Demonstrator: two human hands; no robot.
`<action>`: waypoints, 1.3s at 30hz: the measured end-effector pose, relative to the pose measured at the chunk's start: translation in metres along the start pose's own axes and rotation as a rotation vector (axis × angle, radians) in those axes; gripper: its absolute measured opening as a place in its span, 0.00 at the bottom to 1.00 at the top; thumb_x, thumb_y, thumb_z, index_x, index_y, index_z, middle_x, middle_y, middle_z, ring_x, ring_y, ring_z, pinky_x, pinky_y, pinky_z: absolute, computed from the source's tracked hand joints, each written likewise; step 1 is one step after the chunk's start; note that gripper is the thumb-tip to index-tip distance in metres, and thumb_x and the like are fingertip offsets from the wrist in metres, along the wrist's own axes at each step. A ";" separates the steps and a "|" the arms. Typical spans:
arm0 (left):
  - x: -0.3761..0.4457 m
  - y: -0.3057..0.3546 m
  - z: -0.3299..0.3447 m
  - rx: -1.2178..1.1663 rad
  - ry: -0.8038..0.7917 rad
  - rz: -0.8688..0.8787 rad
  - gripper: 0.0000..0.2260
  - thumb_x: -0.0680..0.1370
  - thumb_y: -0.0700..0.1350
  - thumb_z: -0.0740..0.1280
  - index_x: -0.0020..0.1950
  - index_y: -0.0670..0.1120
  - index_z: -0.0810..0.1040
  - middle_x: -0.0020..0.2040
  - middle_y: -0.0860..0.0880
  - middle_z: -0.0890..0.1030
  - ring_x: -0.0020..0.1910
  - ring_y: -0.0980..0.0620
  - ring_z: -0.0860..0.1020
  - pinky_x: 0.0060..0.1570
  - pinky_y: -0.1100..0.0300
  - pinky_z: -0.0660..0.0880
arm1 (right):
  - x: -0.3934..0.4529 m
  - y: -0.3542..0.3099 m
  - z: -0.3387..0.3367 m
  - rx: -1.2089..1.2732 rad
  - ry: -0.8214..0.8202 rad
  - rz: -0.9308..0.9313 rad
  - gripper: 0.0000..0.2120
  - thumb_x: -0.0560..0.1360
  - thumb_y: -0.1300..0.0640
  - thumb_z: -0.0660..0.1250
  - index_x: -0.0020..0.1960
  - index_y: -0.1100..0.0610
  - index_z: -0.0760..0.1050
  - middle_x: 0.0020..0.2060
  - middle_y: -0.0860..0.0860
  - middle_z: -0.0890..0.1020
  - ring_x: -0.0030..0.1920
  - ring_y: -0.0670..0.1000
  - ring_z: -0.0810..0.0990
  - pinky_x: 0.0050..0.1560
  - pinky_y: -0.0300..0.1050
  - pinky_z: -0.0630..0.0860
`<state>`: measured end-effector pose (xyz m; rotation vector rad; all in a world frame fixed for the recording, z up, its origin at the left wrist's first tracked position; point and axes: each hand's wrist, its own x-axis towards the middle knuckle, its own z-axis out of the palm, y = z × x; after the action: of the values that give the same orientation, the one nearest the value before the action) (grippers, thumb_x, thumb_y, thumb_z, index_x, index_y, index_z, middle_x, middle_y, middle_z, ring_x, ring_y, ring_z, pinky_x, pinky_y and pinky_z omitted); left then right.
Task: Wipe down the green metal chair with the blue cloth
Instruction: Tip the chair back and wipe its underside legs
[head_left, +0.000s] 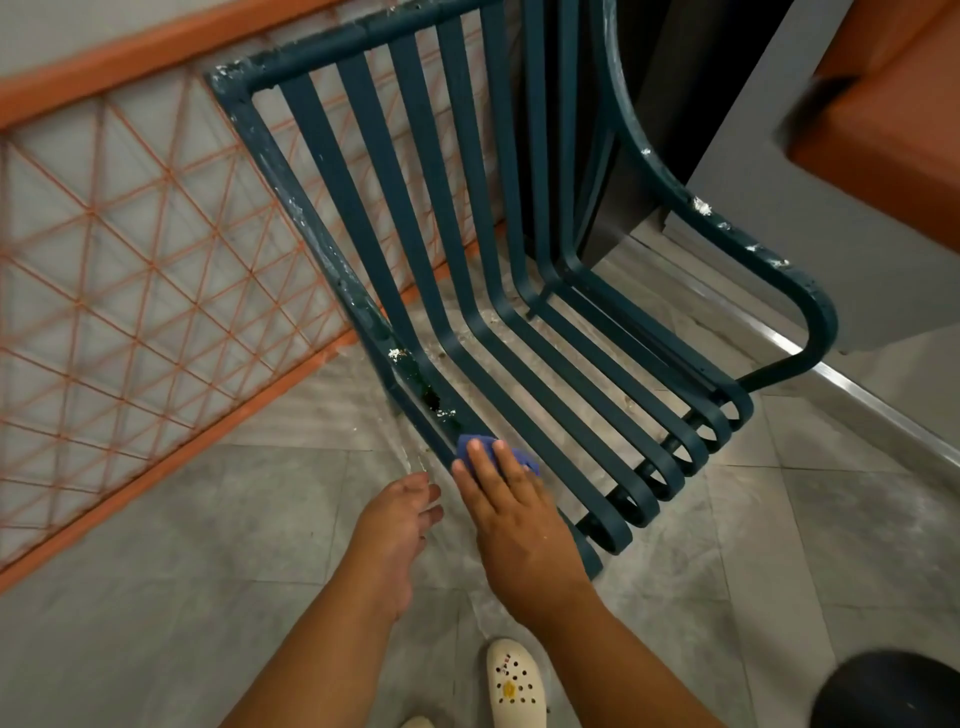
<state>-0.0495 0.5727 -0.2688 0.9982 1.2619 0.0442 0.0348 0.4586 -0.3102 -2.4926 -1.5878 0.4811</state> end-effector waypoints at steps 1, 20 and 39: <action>0.000 0.001 0.000 0.004 -0.010 0.011 0.15 0.80 0.44 0.60 0.67 0.48 0.71 0.63 0.48 0.77 0.58 0.50 0.76 0.60 0.54 0.68 | 0.002 0.003 -0.003 0.061 -0.016 0.080 0.34 0.81 0.56 0.56 0.77 0.50 0.37 0.77 0.51 0.41 0.77 0.57 0.43 0.76 0.55 0.53; 0.000 0.005 -0.002 -0.035 -0.013 0.035 0.16 0.81 0.43 0.59 0.69 0.47 0.70 0.63 0.48 0.77 0.61 0.50 0.75 0.61 0.54 0.69 | 0.016 -0.010 -0.012 0.084 -0.041 0.329 0.32 0.82 0.48 0.52 0.77 0.55 0.38 0.78 0.58 0.48 0.76 0.60 0.56 0.71 0.53 0.61; 0.001 0.003 0.002 -0.071 -0.023 0.000 0.14 0.79 0.41 0.63 0.65 0.47 0.73 0.58 0.49 0.79 0.57 0.51 0.77 0.56 0.57 0.70 | 0.042 0.034 -0.041 1.418 -0.300 0.474 0.19 0.81 0.56 0.50 0.34 0.60 0.67 0.26 0.57 0.68 0.24 0.53 0.67 0.28 0.49 0.60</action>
<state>-0.0464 0.5733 -0.2676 0.9351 1.2313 0.0776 0.0940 0.4840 -0.2893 -1.5736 -0.2710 1.4249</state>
